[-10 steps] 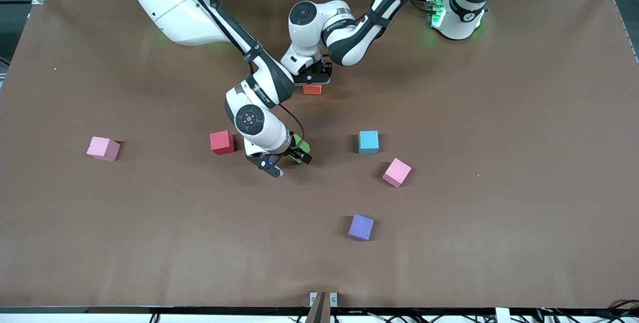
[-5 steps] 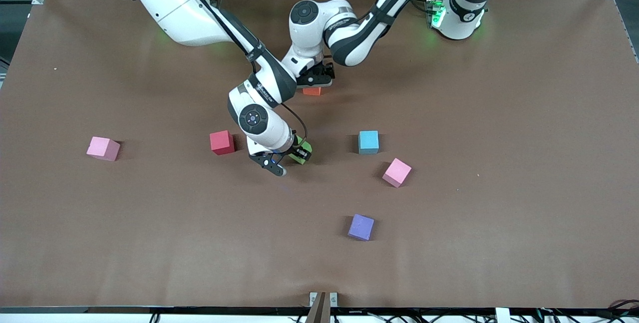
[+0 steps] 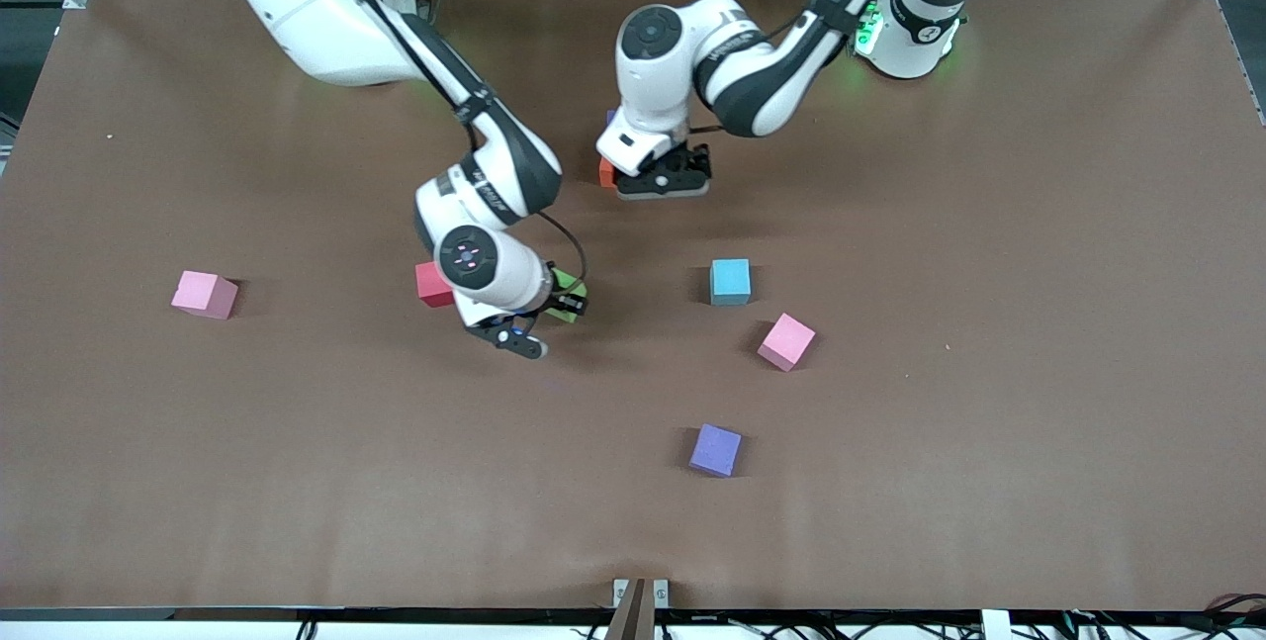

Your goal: Arrange blocks into number 1

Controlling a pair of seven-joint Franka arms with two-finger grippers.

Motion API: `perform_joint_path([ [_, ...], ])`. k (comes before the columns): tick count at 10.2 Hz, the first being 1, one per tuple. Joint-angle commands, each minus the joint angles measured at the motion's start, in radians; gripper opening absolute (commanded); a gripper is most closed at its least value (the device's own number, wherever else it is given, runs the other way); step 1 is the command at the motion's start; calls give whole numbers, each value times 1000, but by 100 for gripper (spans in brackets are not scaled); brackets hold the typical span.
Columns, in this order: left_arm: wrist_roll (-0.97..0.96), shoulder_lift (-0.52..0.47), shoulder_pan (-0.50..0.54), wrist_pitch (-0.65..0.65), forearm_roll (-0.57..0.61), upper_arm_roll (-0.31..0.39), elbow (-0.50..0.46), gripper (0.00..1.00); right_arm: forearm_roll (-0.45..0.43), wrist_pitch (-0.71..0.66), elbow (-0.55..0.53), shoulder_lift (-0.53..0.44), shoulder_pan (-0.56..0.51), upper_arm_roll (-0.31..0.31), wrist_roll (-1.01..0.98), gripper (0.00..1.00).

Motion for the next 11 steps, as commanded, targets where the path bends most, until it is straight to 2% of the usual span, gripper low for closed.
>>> perform_joint_path([
  [1, 139, -34, 144, 16, -4, -13, -43, 100, -3, -44, -66, -82, -4, 5, -85, 0],
  [3, 190, -1, 215, 84, -8, -12, -40, 100, 0, -42, -119, -131, 4, 5, -88, 0],
  [4, 194, 34, 233, 113, -3, -10, -8, 100, 2, -47, -120, -136, 28, 11, -81, 0],
  [7, 142, 135, 233, 113, -15, -9, 98, 100, 6, -21, -154, -134, 114, 26, -71, 0],
  [8, 99, 155, 232, 113, -1, -7, 104, 100, 6, -12, -169, -134, 140, 34, -70, 0],
  [9, 97, 164, 236, 113, -1, -6, 104, 100, 6, 19, -189, -131, 160, 43, -67, 0],
  [11, 89, 190, 242, 113, -1, -4, 104, 100, 6, 163, -263, -123, 203, 49, -38, 0],
])
